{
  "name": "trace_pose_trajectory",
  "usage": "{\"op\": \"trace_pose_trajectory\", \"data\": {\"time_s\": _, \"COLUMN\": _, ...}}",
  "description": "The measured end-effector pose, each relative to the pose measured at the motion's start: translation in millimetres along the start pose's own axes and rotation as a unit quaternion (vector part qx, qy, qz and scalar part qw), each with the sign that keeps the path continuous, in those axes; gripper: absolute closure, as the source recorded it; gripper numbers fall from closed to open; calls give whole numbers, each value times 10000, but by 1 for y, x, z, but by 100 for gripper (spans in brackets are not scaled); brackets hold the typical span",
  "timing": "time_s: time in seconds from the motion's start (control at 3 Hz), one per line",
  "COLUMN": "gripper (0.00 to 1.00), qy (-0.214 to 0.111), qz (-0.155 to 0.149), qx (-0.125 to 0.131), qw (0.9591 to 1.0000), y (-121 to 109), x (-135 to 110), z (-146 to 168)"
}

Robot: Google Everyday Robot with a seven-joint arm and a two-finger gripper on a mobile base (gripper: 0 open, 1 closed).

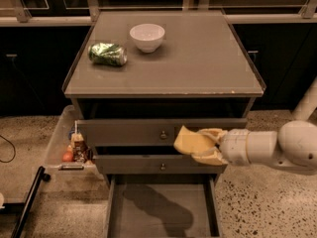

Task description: Place sponge into bottom drawer

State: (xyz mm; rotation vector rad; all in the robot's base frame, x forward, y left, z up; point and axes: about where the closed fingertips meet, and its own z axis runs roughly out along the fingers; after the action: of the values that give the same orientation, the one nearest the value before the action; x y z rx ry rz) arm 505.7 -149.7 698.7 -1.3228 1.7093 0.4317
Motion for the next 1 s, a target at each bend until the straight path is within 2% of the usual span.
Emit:
{"op": "trace_pose_trajectory", "data": {"time_s": 0.33, "gripper": 100, "qy": 110, "qz": 131, "qx": -243, "qw": 9996, "y": 19, "x": 56, "z": 43}}
{"op": "trace_pose_trajectory", "data": {"time_s": 0.67, "gripper": 100, "qy": 255, "qz": 140, "qx": -502, "qw": 9983, "y": 28, "x": 109, "z": 66}}
{"op": "trace_pose_trajectory", "data": {"time_s": 1.0, "gripper": 100, "qy": 304, "qz": 374, "qx": -594, "qw": 9971, "y": 31, "x": 156, "z": 77}}
